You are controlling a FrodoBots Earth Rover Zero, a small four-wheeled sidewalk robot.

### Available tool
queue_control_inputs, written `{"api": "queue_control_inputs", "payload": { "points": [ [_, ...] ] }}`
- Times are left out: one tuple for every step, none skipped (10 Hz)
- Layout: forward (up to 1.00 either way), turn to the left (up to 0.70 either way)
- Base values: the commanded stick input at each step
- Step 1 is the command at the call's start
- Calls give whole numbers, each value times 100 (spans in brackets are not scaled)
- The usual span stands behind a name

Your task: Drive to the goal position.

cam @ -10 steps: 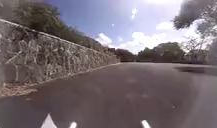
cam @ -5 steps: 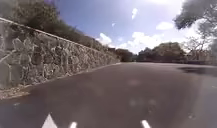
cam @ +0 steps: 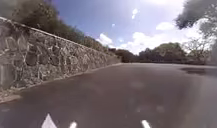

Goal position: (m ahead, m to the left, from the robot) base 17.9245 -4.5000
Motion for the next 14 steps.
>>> {"api": "queue_control_inputs", "payload": {
  "points": [
    [50,0],
    [50,0],
    [50,0],
    [50,0],
    [50,-6],
    [50,-15],
    [50,-24],
    [50,-25],
    [50,-25],
    [50,-23],
    [50,-14],
    [50,-5],
    [50,0],
    [50,0]
  ]
}}
